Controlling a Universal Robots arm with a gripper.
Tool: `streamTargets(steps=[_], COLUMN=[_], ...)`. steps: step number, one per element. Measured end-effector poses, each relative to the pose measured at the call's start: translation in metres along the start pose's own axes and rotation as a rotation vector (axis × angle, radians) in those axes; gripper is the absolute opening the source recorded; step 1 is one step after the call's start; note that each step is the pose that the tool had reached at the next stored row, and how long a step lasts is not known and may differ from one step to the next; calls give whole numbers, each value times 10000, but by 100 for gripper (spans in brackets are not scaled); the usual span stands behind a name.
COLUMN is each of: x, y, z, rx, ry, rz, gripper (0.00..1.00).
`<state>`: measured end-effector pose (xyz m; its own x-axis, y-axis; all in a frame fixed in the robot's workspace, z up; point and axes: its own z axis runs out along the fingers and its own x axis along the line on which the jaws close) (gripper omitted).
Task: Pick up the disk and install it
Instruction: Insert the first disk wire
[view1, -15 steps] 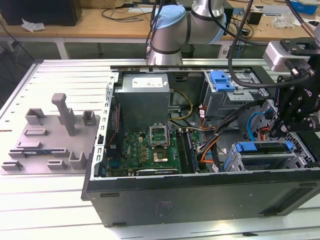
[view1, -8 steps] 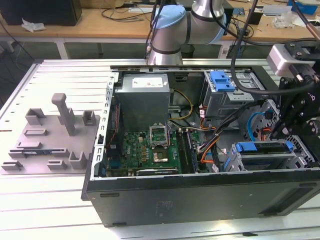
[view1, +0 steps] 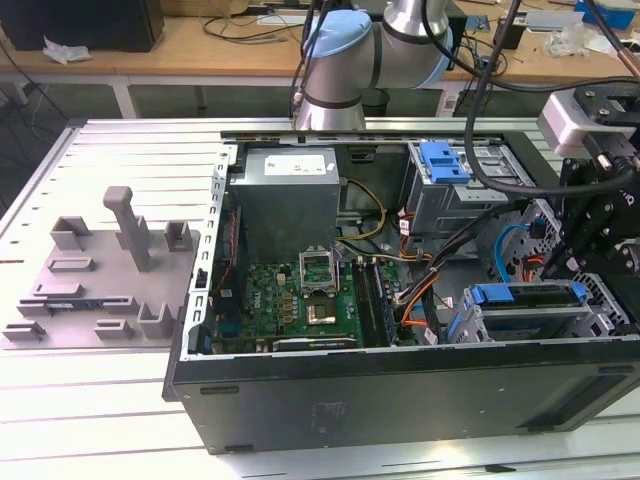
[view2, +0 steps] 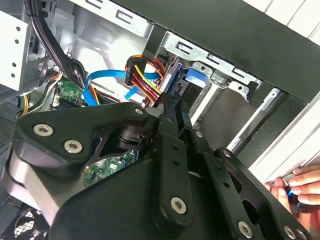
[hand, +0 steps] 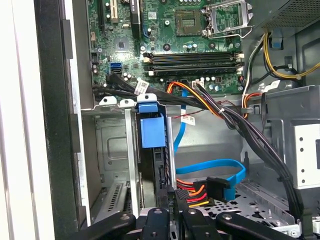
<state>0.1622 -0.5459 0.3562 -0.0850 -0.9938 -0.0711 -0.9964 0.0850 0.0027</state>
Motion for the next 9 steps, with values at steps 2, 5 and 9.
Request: streamTargets(steps=[2,5,9], x=[22,51,82], y=[-2,-4,-7], z=[0,0,3], rx=[-5,-15,-24], ry=[-64,-173,-291], rz=[0,1,1], gripper=[17,17,17])
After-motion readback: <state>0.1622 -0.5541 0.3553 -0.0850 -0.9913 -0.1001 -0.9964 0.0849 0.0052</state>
